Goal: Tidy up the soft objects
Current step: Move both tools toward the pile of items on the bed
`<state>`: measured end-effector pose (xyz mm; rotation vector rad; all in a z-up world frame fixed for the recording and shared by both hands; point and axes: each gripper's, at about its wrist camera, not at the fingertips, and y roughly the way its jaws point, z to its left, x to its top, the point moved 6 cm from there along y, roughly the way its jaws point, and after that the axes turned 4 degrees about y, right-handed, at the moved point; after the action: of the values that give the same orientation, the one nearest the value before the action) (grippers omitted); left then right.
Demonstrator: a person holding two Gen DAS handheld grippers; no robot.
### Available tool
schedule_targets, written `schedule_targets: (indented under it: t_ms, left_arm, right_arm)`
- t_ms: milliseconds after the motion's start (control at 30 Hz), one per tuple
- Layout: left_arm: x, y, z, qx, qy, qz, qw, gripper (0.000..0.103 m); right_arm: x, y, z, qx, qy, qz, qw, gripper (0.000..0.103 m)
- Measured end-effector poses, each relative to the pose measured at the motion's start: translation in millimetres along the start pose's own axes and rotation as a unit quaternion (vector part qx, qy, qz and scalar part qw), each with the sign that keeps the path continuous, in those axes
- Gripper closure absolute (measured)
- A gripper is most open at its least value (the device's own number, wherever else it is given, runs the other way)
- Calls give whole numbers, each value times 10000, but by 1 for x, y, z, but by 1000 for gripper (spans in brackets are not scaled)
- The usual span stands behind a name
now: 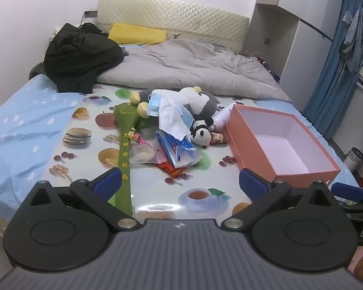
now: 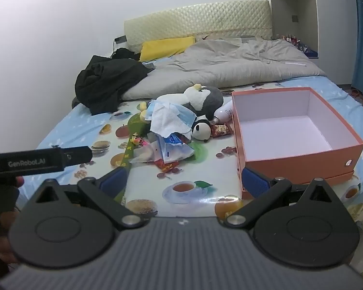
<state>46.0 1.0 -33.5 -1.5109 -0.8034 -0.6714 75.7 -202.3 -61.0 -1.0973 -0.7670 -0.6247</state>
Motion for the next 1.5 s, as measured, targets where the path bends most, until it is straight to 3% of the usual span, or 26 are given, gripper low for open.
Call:
schedule_targets:
  t_ms: [1500]
  left_arm:
    - [-28, 24, -3, 6, 246, 224, 9994, 0]
  right_arm:
    - [-17, 16, -8, -8, 12, 1, 10000, 0]
